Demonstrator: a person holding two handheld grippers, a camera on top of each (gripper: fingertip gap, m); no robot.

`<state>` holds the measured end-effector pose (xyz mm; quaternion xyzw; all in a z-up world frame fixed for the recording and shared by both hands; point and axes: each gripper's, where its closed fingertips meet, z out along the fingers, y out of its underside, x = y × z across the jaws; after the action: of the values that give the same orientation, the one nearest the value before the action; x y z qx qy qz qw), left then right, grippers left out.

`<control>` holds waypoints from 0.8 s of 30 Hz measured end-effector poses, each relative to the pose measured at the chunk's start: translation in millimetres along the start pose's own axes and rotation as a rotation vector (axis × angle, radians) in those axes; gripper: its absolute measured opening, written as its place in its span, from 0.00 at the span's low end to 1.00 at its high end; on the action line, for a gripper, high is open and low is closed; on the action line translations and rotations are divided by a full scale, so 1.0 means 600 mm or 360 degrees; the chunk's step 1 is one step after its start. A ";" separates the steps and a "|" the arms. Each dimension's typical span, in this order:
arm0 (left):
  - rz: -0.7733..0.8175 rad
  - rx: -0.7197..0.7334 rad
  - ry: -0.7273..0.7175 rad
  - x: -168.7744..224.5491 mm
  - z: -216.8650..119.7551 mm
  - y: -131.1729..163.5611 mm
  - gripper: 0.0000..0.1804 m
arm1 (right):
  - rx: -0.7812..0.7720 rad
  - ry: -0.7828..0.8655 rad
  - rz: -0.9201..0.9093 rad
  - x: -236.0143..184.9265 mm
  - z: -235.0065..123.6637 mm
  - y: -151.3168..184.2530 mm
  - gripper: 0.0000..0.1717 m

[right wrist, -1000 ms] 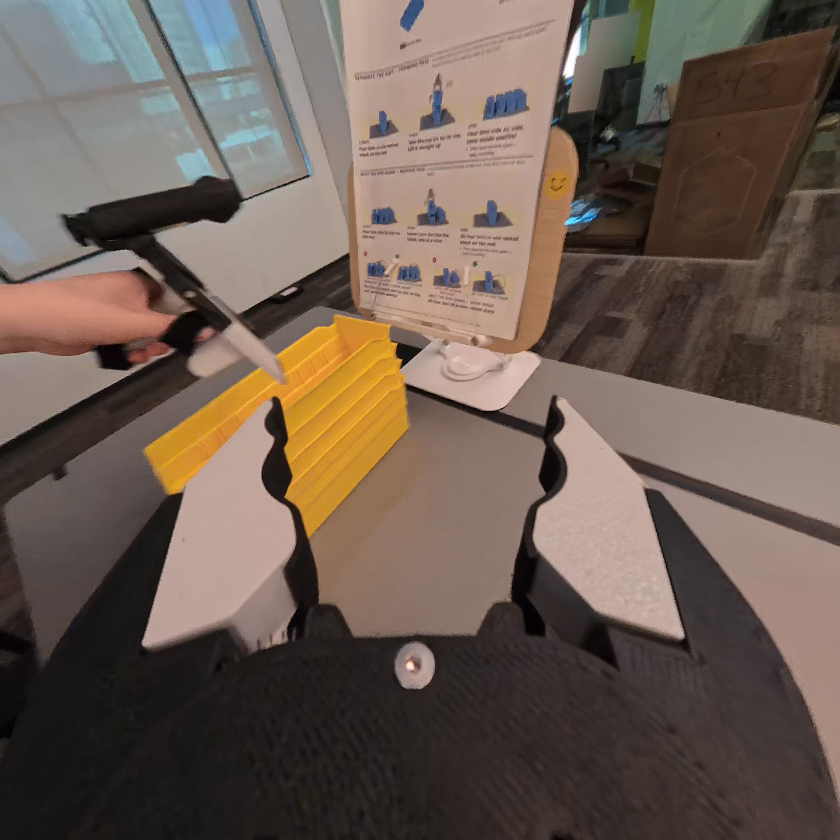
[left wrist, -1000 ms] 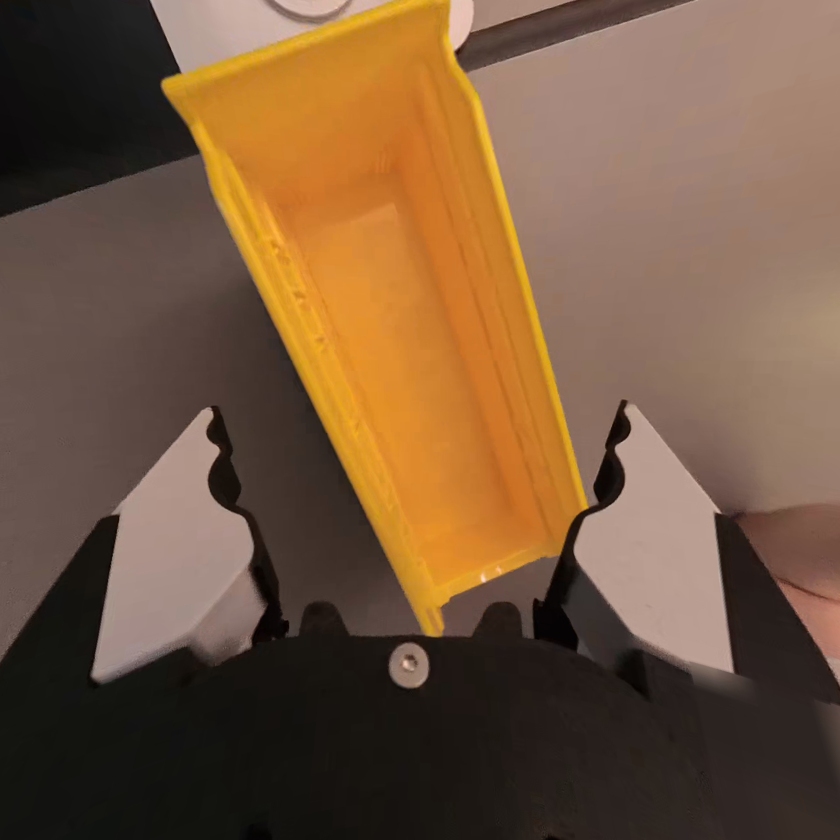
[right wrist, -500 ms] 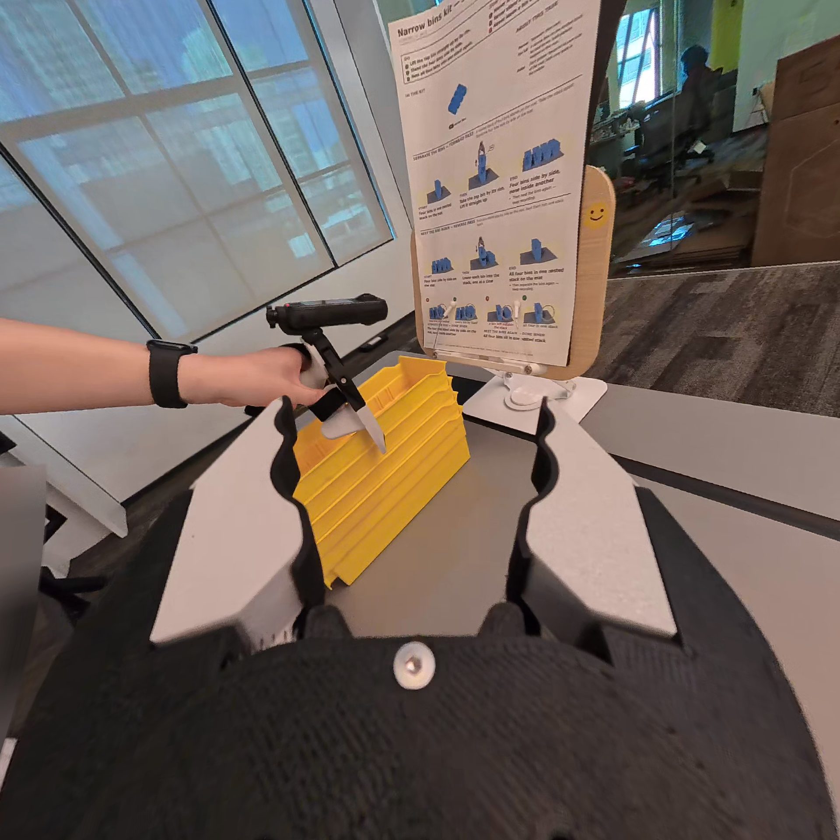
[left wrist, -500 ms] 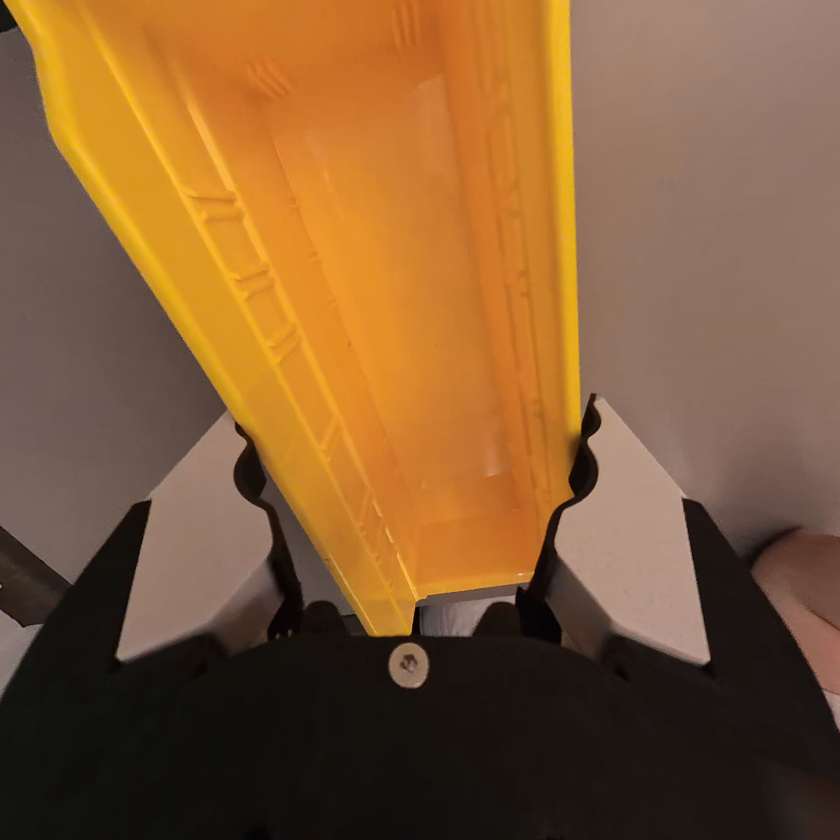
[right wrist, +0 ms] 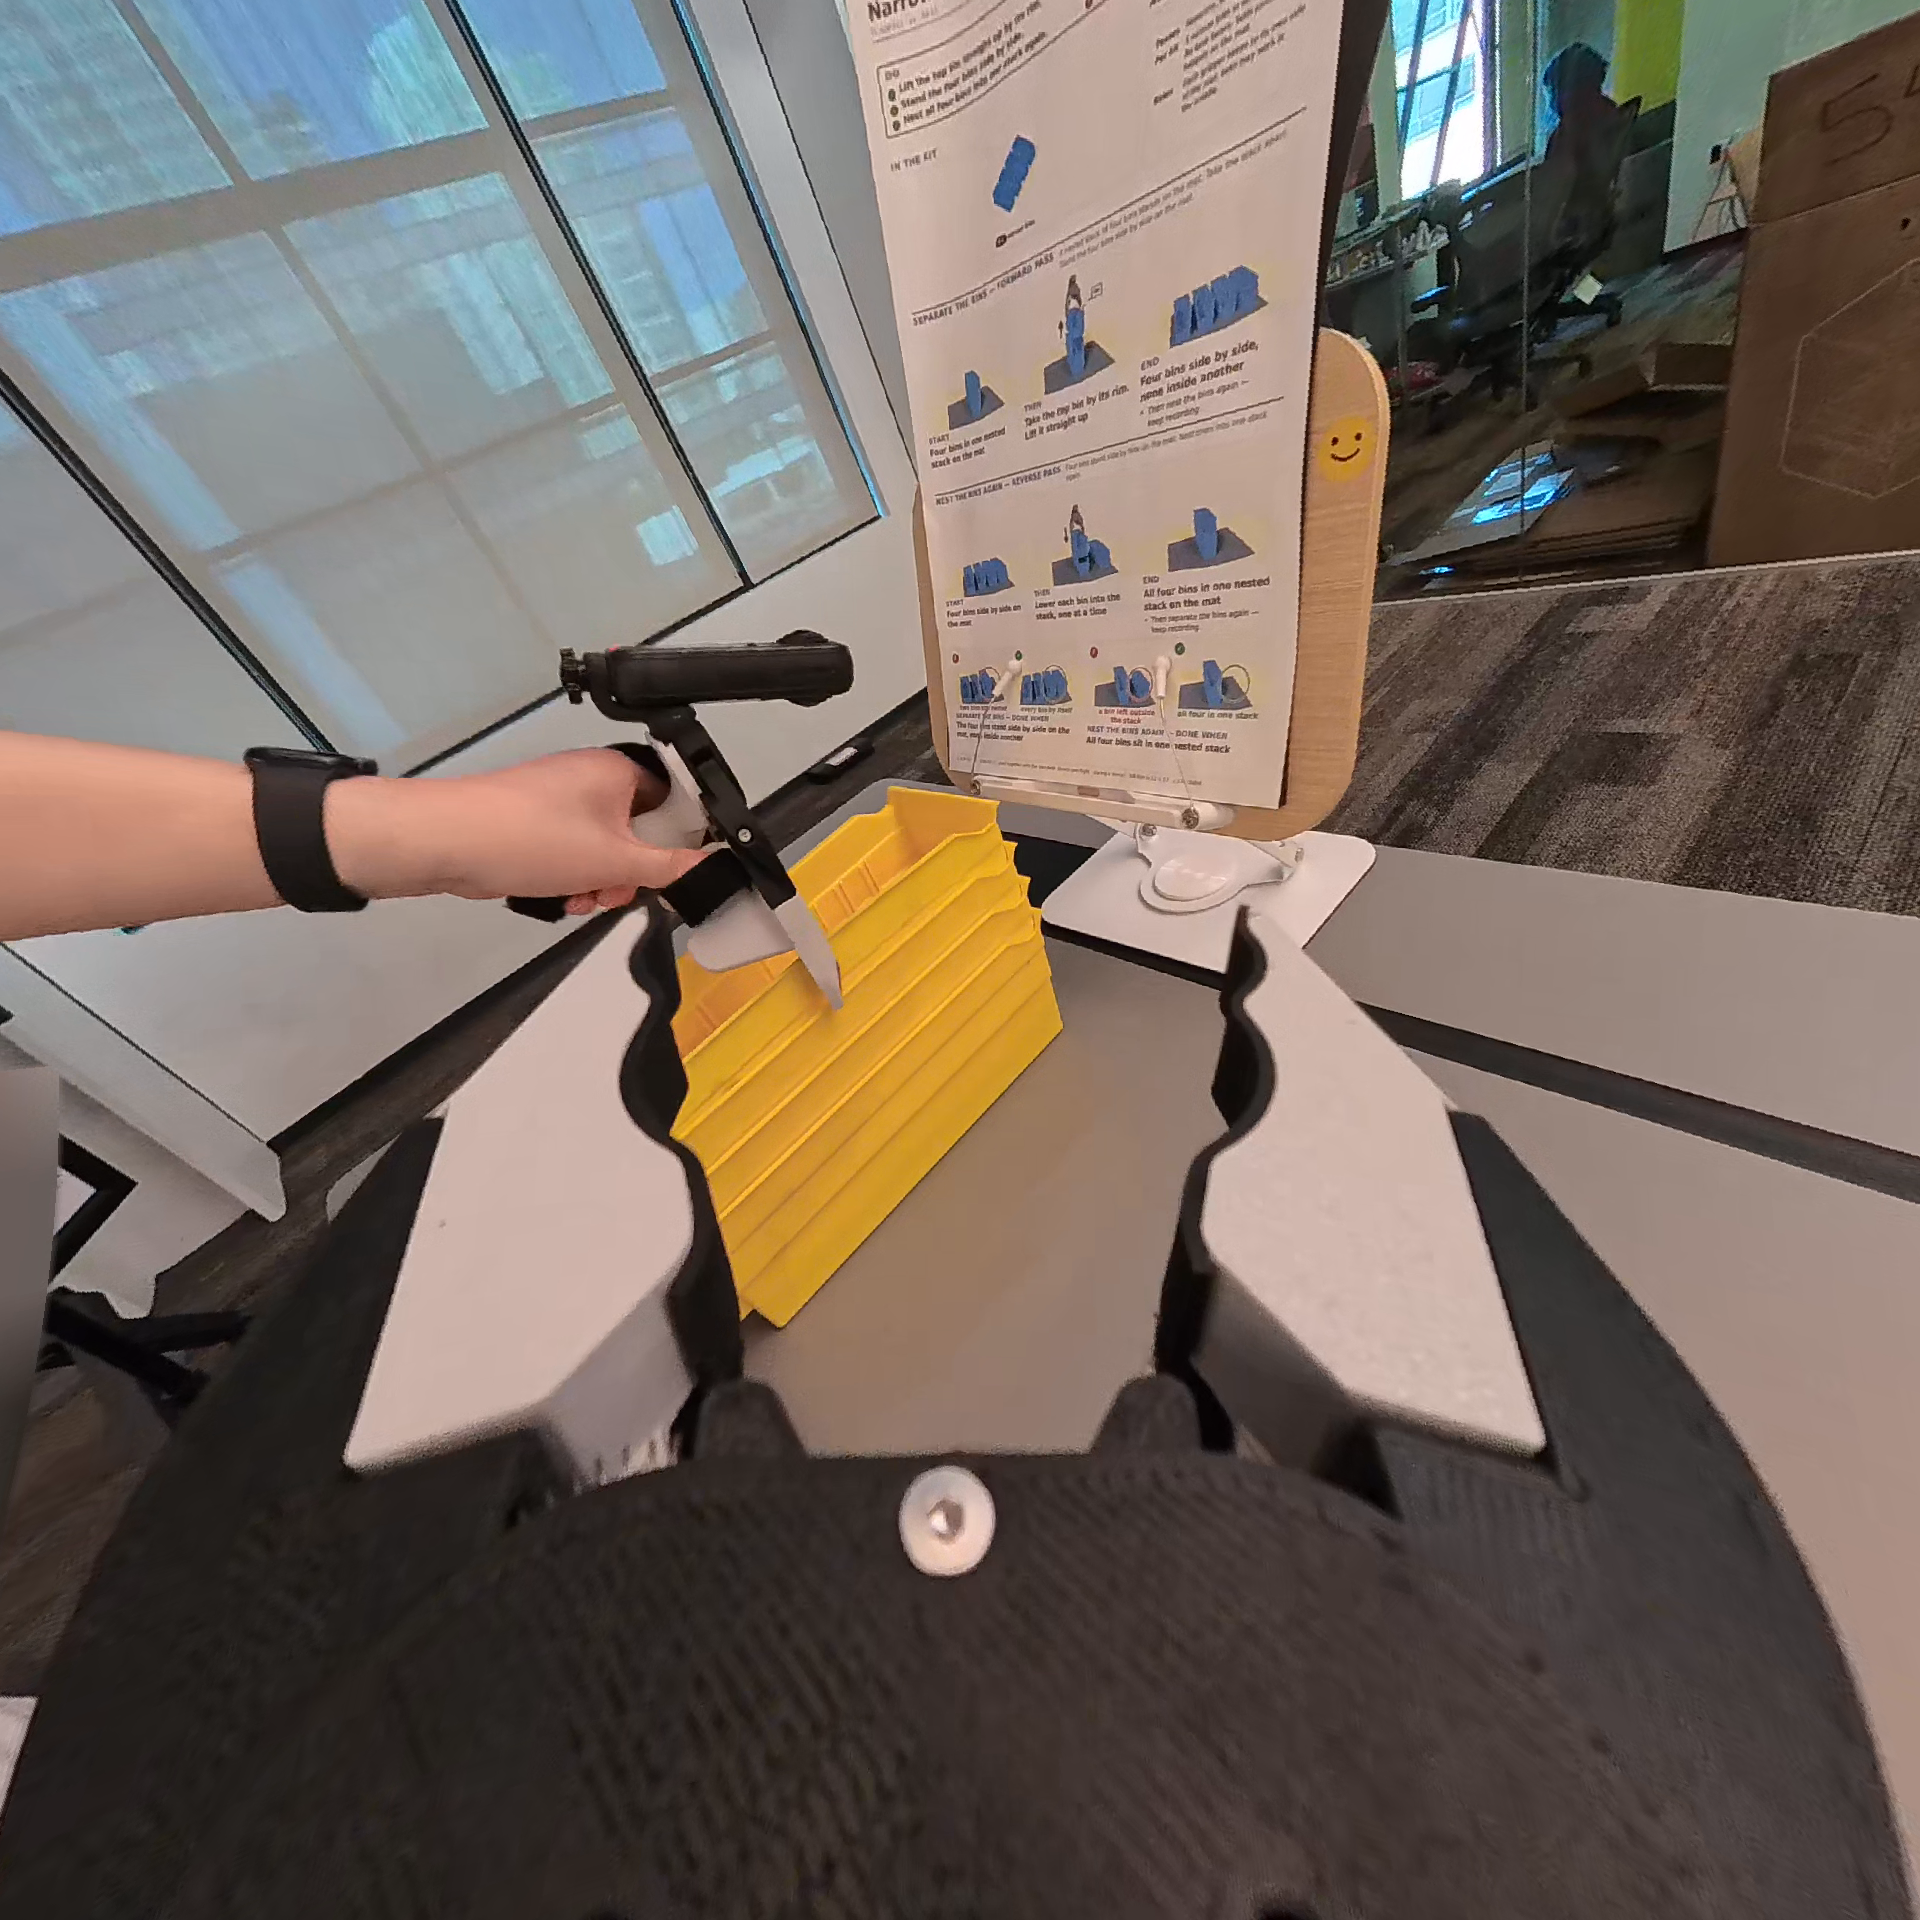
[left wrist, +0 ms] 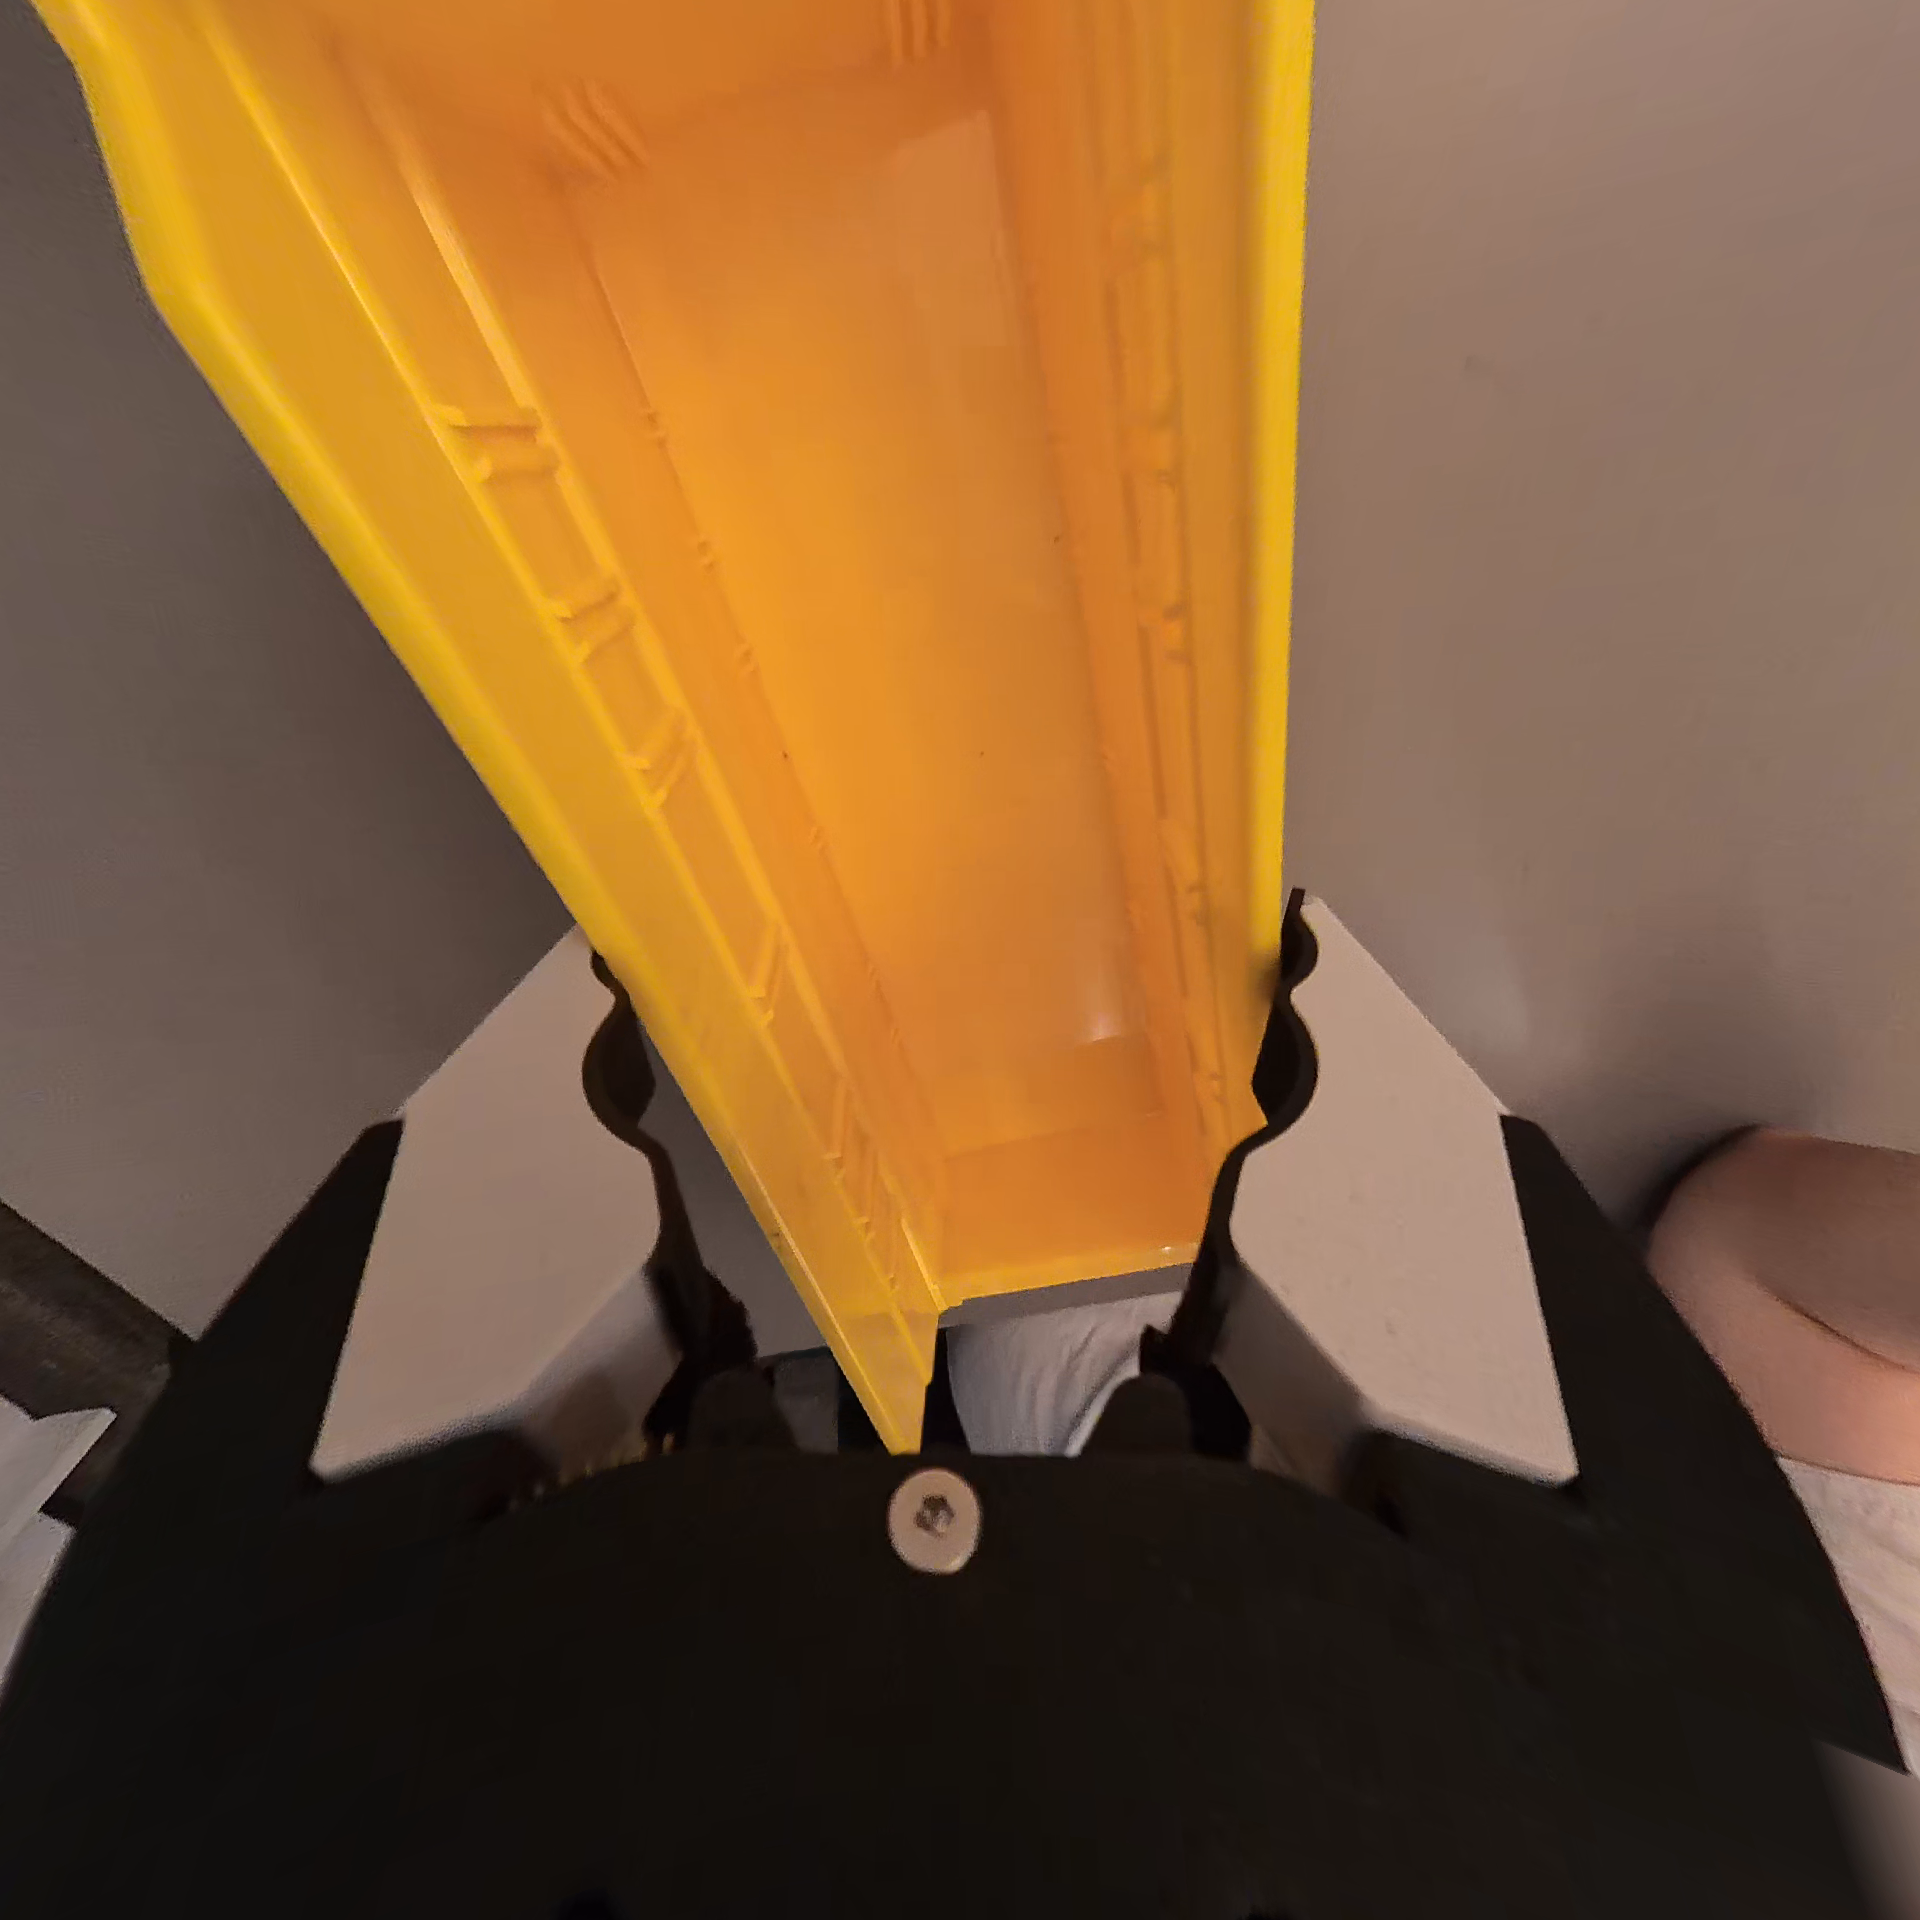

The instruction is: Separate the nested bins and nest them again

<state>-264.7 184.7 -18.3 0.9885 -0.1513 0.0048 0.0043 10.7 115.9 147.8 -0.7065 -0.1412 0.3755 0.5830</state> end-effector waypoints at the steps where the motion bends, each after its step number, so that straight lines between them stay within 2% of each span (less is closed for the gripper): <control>1: 0.0003 -0.0010 -0.0007 0.001 -0.002 0.001 0.66 | -0.0001 0.0005 0.0005 0.002 0.000 0.000 0.61; 5: 0.0009 0.0003 -0.0025 0.003 -0.019 -0.004 0.66 | -0.0001 0.0002 0.0023 0.007 0.000 0.001 0.60; 10: 0.0031 0.0051 -0.0038 0.006 -0.066 -0.012 0.67 | 0.0016 0.0002 0.0045 0.013 -0.004 -0.002 0.60; 17: 0.0094 0.0114 0.0050 0.013 -0.179 0.004 0.68 | 0.0038 0.0013 0.0091 0.028 -0.011 -0.003 0.60; 21: 0.0083 0.0173 0.0091 -0.018 -0.254 0.017 0.68 | 0.0032 0.0029 0.0101 0.035 -0.012 -0.001 0.60; 24: 0.0072 0.0207 0.0051 -0.062 -0.277 0.028 0.68 | 0.0033 0.0038 0.0097 0.036 -0.013 -0.002 0.60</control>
<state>-306.6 181.5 147.7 0.9828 -0.1729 0.0305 -0.0576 30.8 124.2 141.2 -0.7088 -0.1087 0.3862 0.5802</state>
